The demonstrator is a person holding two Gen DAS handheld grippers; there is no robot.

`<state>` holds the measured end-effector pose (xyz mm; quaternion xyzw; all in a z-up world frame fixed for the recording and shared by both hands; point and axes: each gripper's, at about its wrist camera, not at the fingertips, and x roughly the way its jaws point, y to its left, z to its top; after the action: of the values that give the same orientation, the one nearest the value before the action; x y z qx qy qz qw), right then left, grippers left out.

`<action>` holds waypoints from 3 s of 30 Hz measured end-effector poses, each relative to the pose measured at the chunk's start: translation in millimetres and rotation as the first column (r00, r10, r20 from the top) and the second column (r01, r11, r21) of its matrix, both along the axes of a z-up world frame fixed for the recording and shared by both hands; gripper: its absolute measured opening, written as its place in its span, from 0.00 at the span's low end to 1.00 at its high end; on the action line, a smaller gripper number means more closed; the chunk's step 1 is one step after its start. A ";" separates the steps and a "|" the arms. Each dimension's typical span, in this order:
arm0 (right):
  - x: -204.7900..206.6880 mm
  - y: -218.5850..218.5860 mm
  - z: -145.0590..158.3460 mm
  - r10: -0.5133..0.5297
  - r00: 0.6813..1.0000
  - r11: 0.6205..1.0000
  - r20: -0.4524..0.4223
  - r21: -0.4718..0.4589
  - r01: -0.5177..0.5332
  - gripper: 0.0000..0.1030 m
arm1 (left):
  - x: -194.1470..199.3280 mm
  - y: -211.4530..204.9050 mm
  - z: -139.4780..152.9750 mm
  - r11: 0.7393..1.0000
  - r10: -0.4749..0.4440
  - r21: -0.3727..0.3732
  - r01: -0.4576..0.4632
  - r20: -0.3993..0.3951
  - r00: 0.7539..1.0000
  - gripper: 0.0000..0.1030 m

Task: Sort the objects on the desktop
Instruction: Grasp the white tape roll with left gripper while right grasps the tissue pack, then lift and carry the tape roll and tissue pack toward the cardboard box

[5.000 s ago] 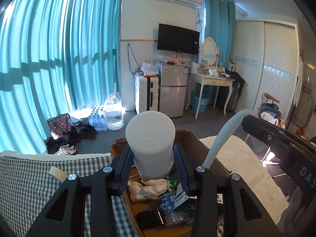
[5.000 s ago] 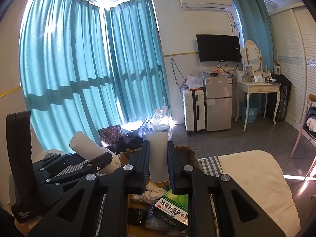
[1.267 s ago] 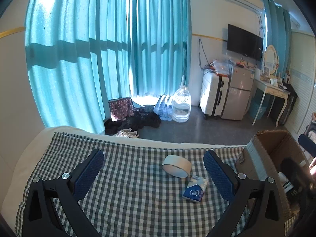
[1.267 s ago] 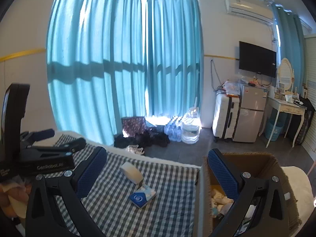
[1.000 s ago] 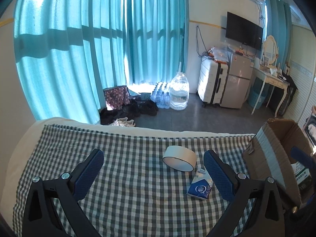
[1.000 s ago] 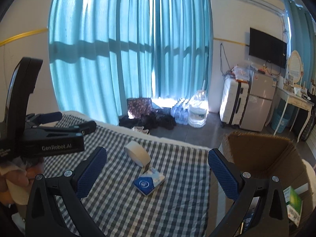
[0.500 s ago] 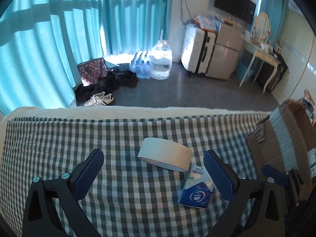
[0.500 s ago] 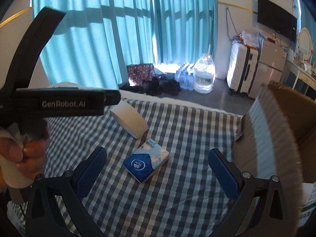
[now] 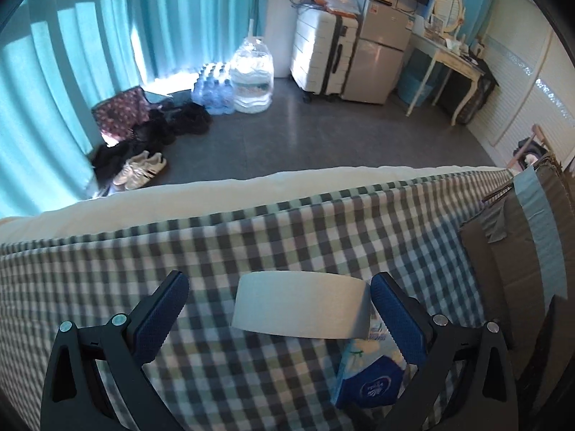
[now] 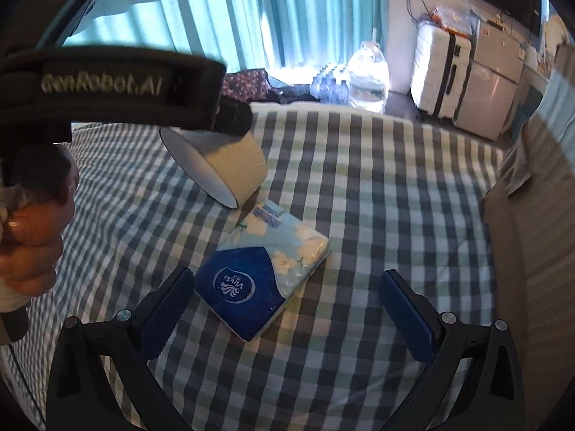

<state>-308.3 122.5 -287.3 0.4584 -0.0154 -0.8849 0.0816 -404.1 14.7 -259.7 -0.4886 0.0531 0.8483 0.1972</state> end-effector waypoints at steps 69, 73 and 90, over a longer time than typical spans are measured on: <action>175.9 -26.4 222.3 0.069 0.905 0.993 -0.420 -0.058 -0.103 0.19 | 243.5 -94.2 196.8 0.951 0.308 0.126 -0.281 -0.418 0.855 0.09; 194.9 -24.1 234.1 0.050 0.886 0.997 -0.460 -0.030 -0.072 0.19 | 258.5 -97.7 195.7 0.950 0.313 0.159 -0.270 -0.433 0.845 0.09; 204.9 25.0 242.8 -0.034 0.870 0.998 -0.491 -0.059 0.006 0.19 | 270.0 -53.9 203.1 0.965 0.263 0.142 -0.222 -0.482 0.836 0.09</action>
<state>-103.4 147.5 -44.5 0.2154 -0.0234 -0.9724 0.0863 -134.0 -39.2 -56.5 -0.2487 0.0056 0.9646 0.0871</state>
